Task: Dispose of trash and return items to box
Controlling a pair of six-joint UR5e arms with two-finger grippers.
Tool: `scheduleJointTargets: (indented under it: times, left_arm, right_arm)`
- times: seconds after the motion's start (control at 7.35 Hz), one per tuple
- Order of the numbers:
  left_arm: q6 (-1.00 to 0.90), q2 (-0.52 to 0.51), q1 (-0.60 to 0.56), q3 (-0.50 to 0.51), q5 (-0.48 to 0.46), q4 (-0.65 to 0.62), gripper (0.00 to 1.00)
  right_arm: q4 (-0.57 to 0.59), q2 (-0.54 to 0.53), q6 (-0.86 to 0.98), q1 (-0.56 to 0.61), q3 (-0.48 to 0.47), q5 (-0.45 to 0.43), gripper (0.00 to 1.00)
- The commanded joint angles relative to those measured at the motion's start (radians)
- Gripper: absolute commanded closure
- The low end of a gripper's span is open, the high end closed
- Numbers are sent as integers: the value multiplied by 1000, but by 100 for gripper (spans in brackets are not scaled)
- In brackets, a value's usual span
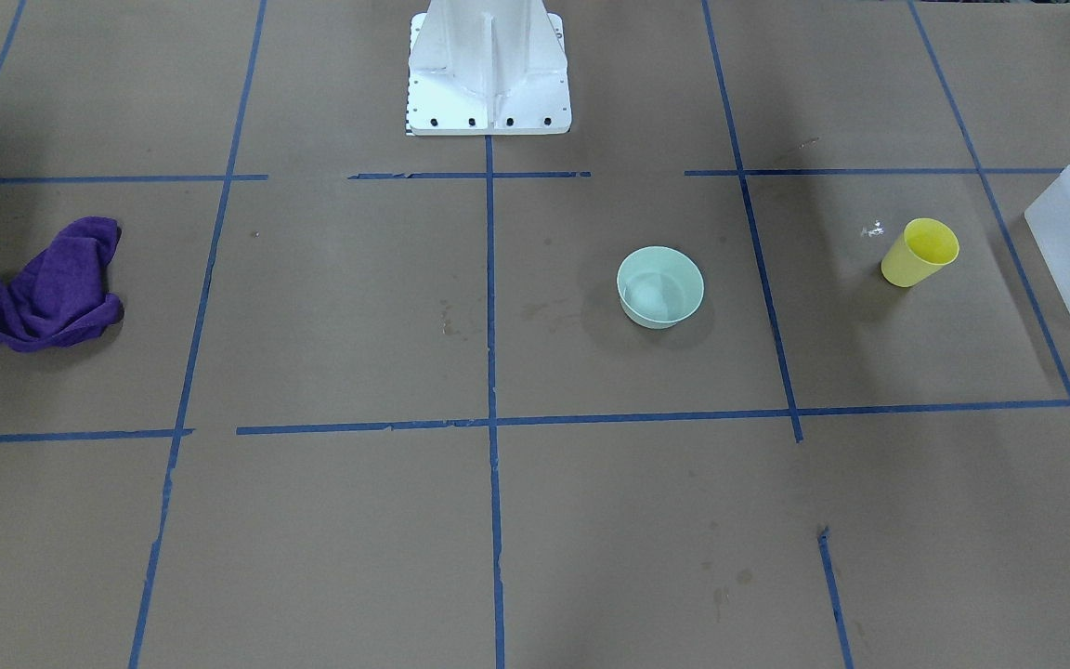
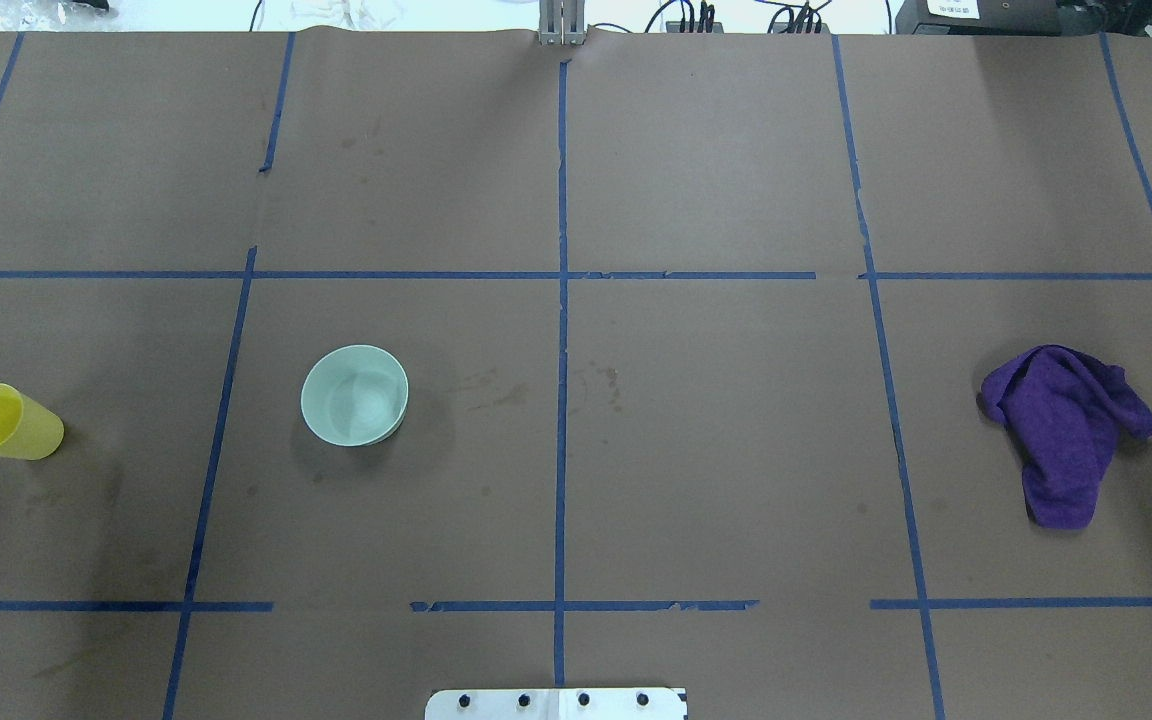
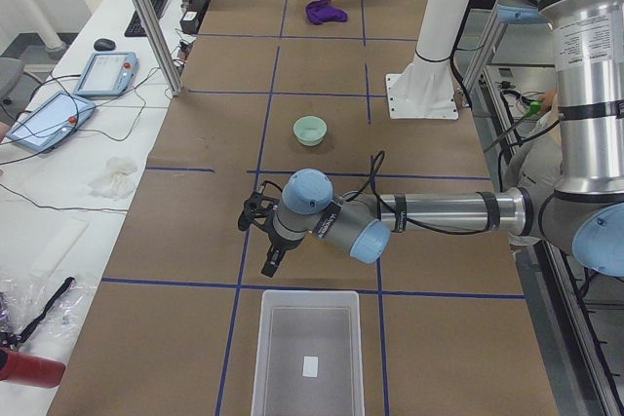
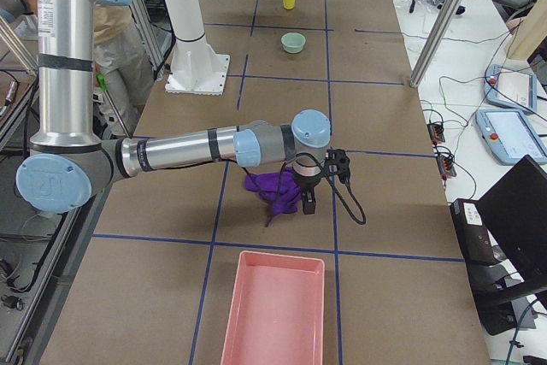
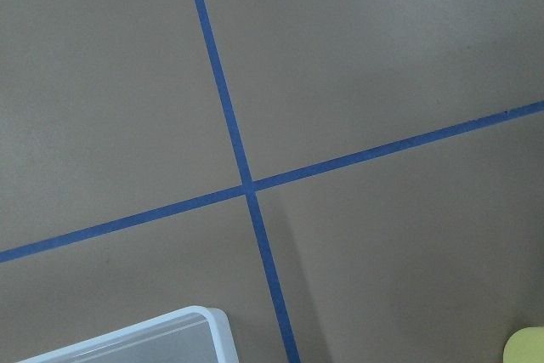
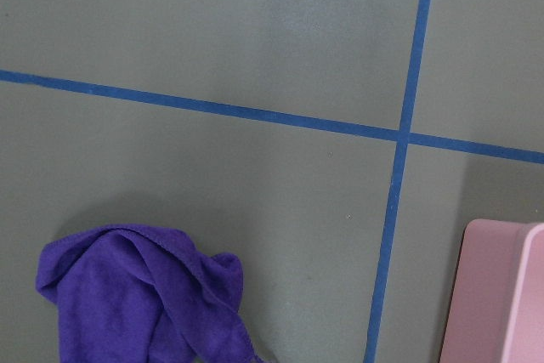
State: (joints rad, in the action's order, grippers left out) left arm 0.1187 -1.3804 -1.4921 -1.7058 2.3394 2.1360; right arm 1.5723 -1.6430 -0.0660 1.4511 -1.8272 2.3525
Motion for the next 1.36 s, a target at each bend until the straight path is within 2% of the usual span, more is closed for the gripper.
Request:
scheduleJointTargets:
  times: [0.0, 0.14, 0.27, 0.54, 0.82, 1.09, 1.22]
  left_arm:
    - [65, -2, 57, -24, -6, -4, 0]
    - [179, 0, 173, -91, -38, -4, 0]
    - [244, 6, 243, -118, -90, -5, 0]
    - [334, 78, 274, -141, -97, 2, 0]
    - [361, 86, 314, -127, -147, -4, 0]
    - [407, 84, 332, -126, -144, -8, 0]
    - [486, 78, 381, -115, -146, -4, 0]
  right_arm:
    - [-2, 3, 8, 0, -12, 2, 0]
    - [0, 5, 5, 0, -23, 5, 0]
    - [-2, 6, 5, 0, -23, 5, 0]
    - [-50, -3, -3, 0, -23, 8, 0]
    - [-51, -3, -3, 0, -23, 8, 0]
    - [-51, -3, -6, 0, -20, 4, 0]
    - [-49, -3, -8, 0, -18, 5, 0]
